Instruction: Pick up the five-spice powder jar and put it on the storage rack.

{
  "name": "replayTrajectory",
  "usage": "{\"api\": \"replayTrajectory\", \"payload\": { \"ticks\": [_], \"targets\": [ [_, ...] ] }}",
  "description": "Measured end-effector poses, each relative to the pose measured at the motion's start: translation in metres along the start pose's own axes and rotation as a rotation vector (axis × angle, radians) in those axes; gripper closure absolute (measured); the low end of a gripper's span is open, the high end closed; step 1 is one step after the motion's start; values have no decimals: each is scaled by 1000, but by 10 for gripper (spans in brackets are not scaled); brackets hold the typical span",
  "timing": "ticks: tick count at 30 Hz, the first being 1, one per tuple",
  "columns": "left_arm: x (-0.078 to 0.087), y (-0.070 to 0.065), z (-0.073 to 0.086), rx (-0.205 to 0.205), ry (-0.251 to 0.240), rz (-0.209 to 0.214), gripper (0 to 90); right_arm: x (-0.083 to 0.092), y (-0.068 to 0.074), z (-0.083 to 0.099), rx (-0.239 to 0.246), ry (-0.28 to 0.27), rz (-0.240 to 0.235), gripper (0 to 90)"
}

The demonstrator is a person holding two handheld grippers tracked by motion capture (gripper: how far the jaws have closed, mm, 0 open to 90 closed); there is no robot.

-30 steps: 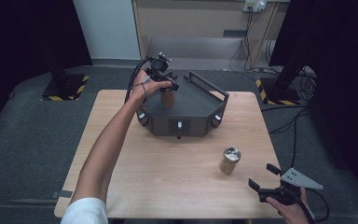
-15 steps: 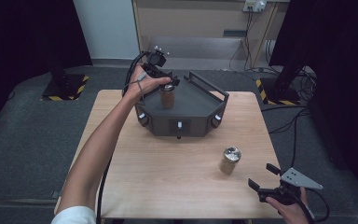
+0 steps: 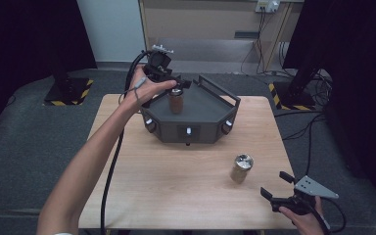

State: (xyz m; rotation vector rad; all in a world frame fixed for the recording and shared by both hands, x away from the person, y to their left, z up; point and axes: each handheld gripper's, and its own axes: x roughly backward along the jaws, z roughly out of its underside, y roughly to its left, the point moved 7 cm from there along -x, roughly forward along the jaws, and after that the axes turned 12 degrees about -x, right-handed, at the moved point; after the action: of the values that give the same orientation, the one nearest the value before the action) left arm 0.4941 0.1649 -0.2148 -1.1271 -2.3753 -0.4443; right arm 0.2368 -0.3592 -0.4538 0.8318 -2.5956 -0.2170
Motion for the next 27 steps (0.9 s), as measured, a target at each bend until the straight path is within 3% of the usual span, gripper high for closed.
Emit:
{"api": "replayTrajectory", "payload": {
  "ticks": [10, 17, 20, 27],
  "targets": [
    [40, -15, 31, -40, -60, 26, 64, 0, 0, 0, -1, 4, -1, 33],
    [69, -41, 50, -109, -103, -48, 75, -1, 1, -1, 0, 4, 7, 35],
    [79, -48, 59, -107, -129, -34, 74, 0, 1, -1, 2, 1, 8, 35],
    [101, -65, 79, -150, -182, -26, 72, 0, 2, -1, 2, 3, 11, 35]
  ]
}}
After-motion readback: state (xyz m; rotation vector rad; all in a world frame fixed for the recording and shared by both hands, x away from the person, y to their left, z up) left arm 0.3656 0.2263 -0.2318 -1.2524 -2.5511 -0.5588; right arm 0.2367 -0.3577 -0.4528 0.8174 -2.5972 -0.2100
